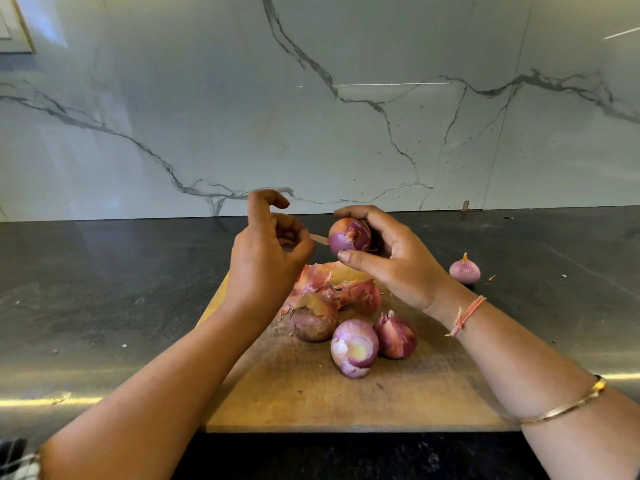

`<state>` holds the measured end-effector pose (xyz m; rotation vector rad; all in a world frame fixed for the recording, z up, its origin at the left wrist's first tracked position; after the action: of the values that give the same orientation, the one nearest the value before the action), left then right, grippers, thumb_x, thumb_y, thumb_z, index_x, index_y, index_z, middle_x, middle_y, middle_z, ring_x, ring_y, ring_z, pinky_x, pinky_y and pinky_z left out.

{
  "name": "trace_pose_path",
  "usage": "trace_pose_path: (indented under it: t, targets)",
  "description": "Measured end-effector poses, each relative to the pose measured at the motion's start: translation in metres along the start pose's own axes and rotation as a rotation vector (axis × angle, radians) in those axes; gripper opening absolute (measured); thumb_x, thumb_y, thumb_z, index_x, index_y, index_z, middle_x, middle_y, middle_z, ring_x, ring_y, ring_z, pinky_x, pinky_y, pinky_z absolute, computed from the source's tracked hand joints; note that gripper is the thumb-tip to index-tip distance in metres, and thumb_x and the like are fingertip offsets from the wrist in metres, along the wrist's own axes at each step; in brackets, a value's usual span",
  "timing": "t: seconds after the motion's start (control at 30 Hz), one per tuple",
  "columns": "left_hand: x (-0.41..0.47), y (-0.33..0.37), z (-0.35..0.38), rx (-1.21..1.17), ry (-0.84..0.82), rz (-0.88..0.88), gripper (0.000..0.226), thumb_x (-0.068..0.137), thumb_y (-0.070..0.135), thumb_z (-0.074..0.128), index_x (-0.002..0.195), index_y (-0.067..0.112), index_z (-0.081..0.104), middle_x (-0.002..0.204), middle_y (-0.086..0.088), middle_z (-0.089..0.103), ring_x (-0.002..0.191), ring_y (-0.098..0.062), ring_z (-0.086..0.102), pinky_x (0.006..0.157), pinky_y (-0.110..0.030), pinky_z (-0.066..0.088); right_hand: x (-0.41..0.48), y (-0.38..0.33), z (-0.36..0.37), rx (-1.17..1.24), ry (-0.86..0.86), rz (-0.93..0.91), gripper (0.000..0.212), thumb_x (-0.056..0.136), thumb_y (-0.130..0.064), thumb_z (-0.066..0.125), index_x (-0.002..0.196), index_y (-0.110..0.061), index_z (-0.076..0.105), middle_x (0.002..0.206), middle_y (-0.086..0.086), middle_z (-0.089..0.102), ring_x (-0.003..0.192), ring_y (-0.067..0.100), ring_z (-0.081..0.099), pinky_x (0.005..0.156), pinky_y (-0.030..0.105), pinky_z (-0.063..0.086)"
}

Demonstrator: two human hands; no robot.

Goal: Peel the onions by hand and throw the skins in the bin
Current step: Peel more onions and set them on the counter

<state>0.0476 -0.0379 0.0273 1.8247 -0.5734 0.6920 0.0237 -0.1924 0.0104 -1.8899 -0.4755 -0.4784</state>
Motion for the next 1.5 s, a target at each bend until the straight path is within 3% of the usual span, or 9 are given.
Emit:
trace_pose_path:
  t: [0.2,0.37,0.47,0.67,0.83,0.97,1.13,1.5]
  targets:
    - [0.001,-0.009,0.002,0.11,-0.036,-0.074,0.039,0.085,0.009,0.066,0.105,0.026,0.036,0.075,0.008,0.061,0.063,-0.005,0.061,0.055,-0.012,0.047,0.0,0.005,-0.004,0.109,0.027,0.038,0.049,0.072,-0.021,0.068,0.116,-0.032,0.049,0.107,0.002,0.06,0.09,0.018,0.064,0.077,0.026,0.054]
    - [0.003,-0.016,0.003,0.194,-0.066,-0.11,0.032,0.085,0.007,0.062,0.106,0.02,0.041,0.072,0.009,0.059,0.06,-0.004,0.058,0.059,-0.023,0.049,0.003,0.008,-0.009,0.317,0.07,0.096,0.041,0.068,-0.011,0.062,0.105,-0.027,0.057,0.102,0.003,0.055,0.079,0.016,0.055,0.063,0.018,0.048]
    - [0.002,-0.012,0.008,0.192,-0.108,-0.089,0.027,0.085,0.011,0.064,0.103,0.022,0.047,0.077,0.01,0.06,0.069,-0.007,0.061,0.07,-0.032,0.055,0.002,0.01,-0.006,0.357,0.04,0.136,0.04,0.068,-0.011,0.059,0.105,-0.026,0.058,0.1,0.002,0.053,0.074,0.012,0.05,0.057,0.016,0.043]
    - [-0.007,0.009,0.018,0.051,-0.164,0.029,0.019,0.083,0.025,0.067,0.1,0.024,0.059,0.089,0.013,0.065,0.082,-0.001,0.064,0.071,-0.012,0.051,0.002,0.012,-0.001,0.295,0.0,0.131,0.039,0.071,-0.012,0.062,0.107,-0.027,0.061,0.102,0.002,0.059,0.085,0.014,0.057,0.061,0.013,0.043]
    - [-0.009,0.01,0.023,-0.082,-0.216,0.001,0.027,0.081,0.023,0.071,0.107,0.023,0.062,0.088,0.016,0.066,0.08,0.003,0.065,0.072,-0.012,0.052,-0.002,0.003,0.003,0.234,-0.033,0.081,0.04,0.085,0.007,0.059,0.117,-0.016,0.059,0.099,-0.001,0.063,0.081,-0.003,0.06,0.067,0.01,0.044]
    - [-0.009,0.007,0.025,-0.122,-0.229,-0.039,0.023,0.08,0.018,0.072,0.102,0.022,0.065,0.087,0.012,0.069,0.078,0.001,0.066,0.07,-0.014,0.053,-0.001,0.004,0.003,0.163,-0.03,0.079,0.043,0.074,-0.012,0.062,0.116,-0.024,0.06,0.116,0.007,0.064,0.104,0.014,0.063,0.085,0.021,0.051]
    - [-0.009,0.002,0.028,-0.187,-0.255,-0.105,0.015,0.08,0.011,0.071,0.091,0.02,0.066,0.081,0.01,0.069,0.072,0.002,0.066,0.062,-0.009,0.048,-0.001,0.005,0.005,0.132,-0.052,0.084,0.044,0.074,-0.016,0.063,0.116,-0.025,0.061,0.113,0.001,0.063,0.1,0.007,0.061,0.086,0.02,0.049]
    - [-0.008,-0.008,0.029,-0.263,-0.273,-0.156,0.009,0.082,0.014,0.072,0.086,0.021,0.068,0.082,0.001,0.072,0.082,-0.02,0.068,0.079,-0.035,0.057,-0.003,0.003,0.006,0.16,-0.077,0.093,0.041,0.08,-0.004,0.067,0.118,-0.022,0.061,0.107,0.0,0.062,0.092,0.002,0.061,0.079,0.016,0.048]
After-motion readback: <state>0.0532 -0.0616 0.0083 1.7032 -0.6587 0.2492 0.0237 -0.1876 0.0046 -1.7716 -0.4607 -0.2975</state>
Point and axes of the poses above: each hand's wrist, its own x-axis towards the middle knuckle, its own z-axis out of the palm, y = z × x, the point moved 9 cm from there along x, towards the middle knuckle
